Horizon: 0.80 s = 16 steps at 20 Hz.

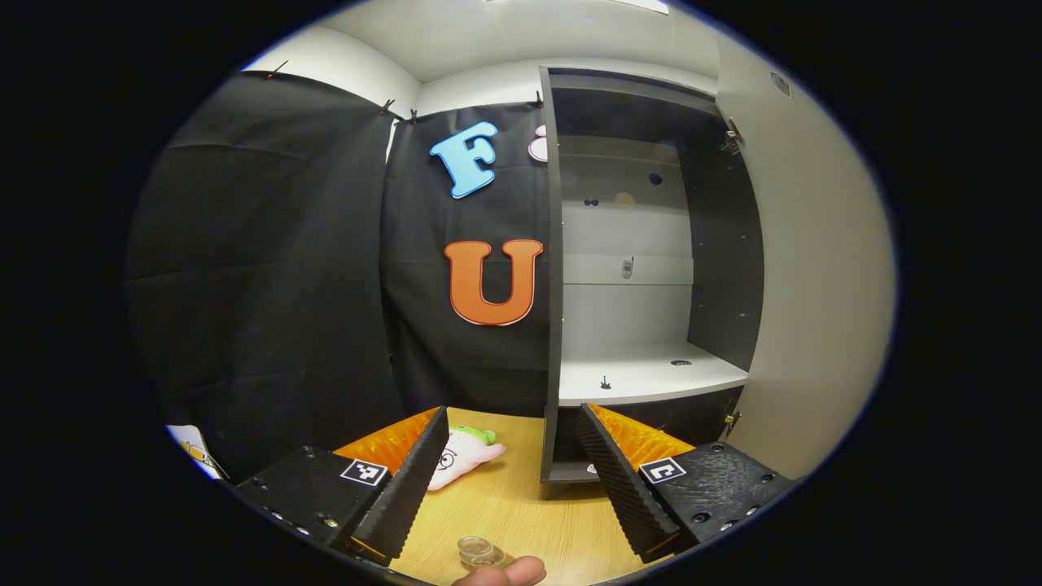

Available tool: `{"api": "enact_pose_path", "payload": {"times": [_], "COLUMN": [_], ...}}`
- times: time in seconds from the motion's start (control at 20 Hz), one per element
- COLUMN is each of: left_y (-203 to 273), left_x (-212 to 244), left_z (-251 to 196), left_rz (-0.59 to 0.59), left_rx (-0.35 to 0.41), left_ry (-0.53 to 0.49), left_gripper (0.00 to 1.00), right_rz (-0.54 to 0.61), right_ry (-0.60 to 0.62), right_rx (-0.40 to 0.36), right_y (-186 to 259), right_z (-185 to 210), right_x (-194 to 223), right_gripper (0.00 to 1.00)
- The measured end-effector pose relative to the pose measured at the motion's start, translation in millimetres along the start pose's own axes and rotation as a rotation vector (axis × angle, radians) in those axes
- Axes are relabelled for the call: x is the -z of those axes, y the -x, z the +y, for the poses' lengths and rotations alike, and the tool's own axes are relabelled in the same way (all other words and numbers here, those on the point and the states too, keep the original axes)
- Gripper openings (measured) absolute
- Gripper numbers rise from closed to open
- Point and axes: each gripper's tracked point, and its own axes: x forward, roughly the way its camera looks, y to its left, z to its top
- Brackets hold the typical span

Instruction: Open the cabinet door with the right hand, grasp the bottle in the cabinet with the left hand and place it on the coaster, then close the cabinet door with the right hand.

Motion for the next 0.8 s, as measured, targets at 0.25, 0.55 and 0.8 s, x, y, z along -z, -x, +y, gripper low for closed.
{"api": "enact_pose_path", "payload": {"times": [0.25,0.55,0.8], "left_y": [7,15,17], "left_x": [2,9,8], "left_z": [15,24,35], "left_rz": [0.003,0.016,0.012], "left_rx": [-0.023,-0.050,-0.082], "left_ry": [-0.002,0.002,0.004], "left_gripper": [0.96,0.96,0.96], "right_rz": [-0.012,-0.022,-0.027], "right_ry": [-0.032,-0.085,-0.130], "right_rx": [-0.039,-0.097,-0.138], "right_y": [-7,-21,-31], "right_z": [5,10,13], "right_x": [-4,-12,-19], "right_gripper": [0.96,0.96,0.96]}}
